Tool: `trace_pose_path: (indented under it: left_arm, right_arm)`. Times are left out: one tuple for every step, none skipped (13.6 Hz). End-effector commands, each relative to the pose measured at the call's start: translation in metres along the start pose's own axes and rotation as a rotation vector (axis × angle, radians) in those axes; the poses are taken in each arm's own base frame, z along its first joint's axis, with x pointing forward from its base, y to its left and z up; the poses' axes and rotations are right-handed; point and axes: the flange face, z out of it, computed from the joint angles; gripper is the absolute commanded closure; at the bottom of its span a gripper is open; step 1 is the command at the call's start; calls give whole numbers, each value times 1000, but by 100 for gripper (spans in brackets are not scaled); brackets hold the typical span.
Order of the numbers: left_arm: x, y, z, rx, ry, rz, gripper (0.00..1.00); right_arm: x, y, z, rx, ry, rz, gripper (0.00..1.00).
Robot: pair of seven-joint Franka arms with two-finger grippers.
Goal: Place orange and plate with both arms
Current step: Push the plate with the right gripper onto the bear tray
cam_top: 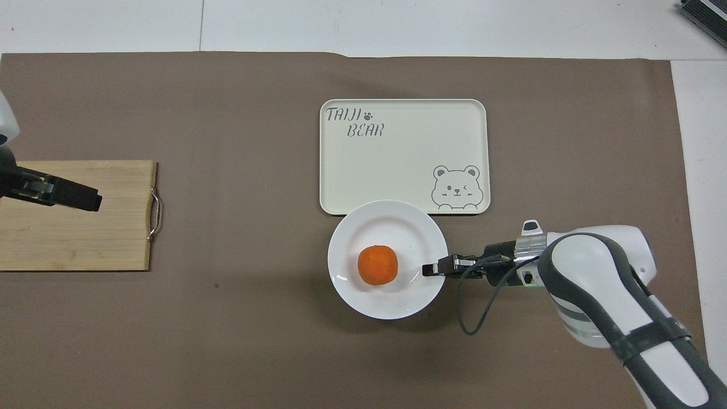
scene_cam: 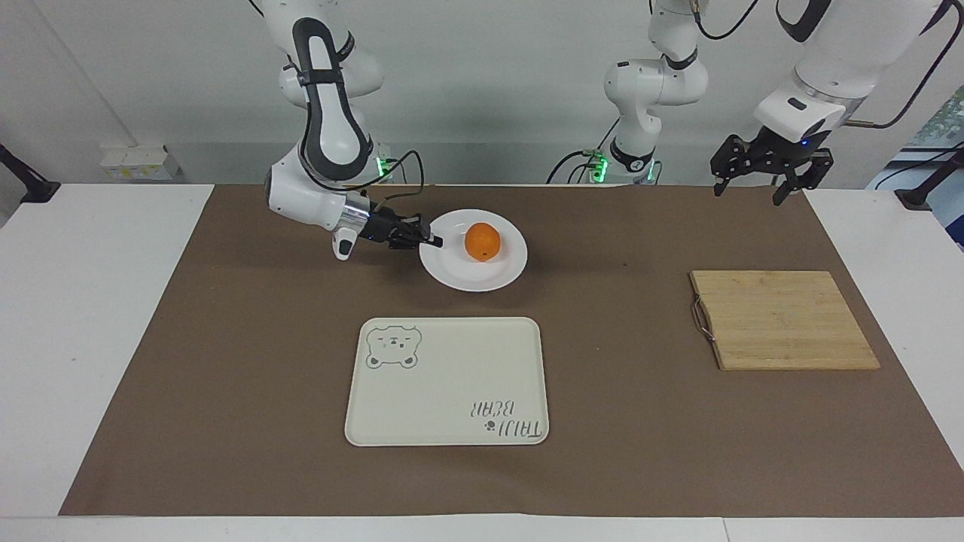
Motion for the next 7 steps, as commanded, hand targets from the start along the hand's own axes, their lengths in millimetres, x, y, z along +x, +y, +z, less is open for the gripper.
trace_pose_path:
  left_arm:
    - [-5, 2, -2, 6, 17, 11, 0]
    - [-5, 2, -2, 6, 17, 11, 0]
    - [-5, 2, -2, 6, 17, 11, 0]
    - [-5, 2, 0, 6, 14, 11, 0]
    - [-5, 2, 0, 6, 14, 11, 0]
    - [-5, 2, 0, 6, 14, 11, 0]
    - [-5, 2, 0, 6, 14, 11, 0]
  right_arm:
    - [45, -6, -27, 10, -14, 32, 100]
    - [58, -8, -39, 4, -23, 40, 100]
    - [72, -7, -54, -6, -24, 42, 100]
    - [85, -8, -65, -16, -22, 37, 100]
    - [94, -10, -71, -21, -11, 42, 100]
    - [102, -14, -79, -26, 3, 39, 100]
    - [110, -18, -83, -30, 15, 35, 100]
